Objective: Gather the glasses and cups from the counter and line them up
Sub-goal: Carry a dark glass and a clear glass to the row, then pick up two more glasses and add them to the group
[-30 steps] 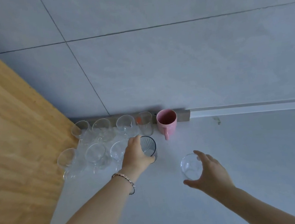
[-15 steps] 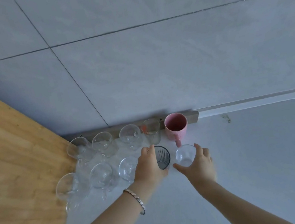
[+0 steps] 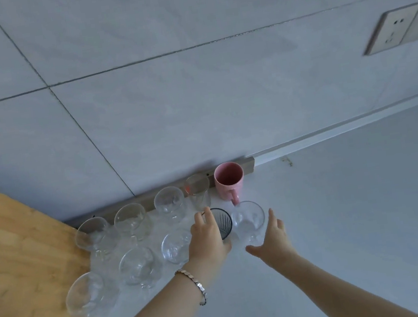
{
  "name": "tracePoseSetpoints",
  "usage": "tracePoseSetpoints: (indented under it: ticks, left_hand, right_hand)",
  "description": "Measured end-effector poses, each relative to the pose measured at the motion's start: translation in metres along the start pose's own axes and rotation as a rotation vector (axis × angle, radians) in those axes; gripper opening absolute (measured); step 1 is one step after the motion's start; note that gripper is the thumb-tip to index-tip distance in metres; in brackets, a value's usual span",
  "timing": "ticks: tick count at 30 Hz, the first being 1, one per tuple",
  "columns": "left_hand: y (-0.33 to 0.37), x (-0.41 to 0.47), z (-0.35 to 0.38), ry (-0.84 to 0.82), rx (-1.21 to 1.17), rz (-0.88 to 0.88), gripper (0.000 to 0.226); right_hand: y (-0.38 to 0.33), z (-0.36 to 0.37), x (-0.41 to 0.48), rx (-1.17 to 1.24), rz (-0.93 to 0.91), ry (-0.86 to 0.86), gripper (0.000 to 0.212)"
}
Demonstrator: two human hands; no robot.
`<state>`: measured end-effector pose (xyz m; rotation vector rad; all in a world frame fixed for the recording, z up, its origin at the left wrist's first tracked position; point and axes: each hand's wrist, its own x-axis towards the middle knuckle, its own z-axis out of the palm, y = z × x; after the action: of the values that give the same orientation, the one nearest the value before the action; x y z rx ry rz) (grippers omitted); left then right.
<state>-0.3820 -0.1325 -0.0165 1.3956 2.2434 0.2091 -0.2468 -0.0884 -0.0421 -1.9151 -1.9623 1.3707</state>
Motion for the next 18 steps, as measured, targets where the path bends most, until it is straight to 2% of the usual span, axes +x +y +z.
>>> tracePoseSetpoints:
  ticks: [4,7,10,13,18]
  left_hand:
    - [0.024,-0.018,-0.008,0.044,0.275,0.154,0.086]
    - [0.064,-0.030,-0.007,-0.007,0.310,0.336,0.056]
    - [0.111,-0.042,0.010,-0.214,0.192,0.351,0.035]
    - [0.165,-0.057,0.039,-0.363,0.101,0.336,0.032]
    - [0.277,-0.099,0.102,-0.502,0.179,0.447,0.034]
  right_hand:
    - [0.031,-0.038,-0.019,-0.236,0.095,-0.221,0.082]
    - [0.062,-0.074,-0.033,-0.355,0.125,-0.295,0.063]
    - [0.098,-0.113,-0.052,-0.431,0.155,-0.286,0.059]
    - [0.148,-0.155,-0.075,-0.429,0.205,-0.238,0.057]
    - [0.253,-0.242,-0.131,-0.311,0.292,-0.092,0.051]
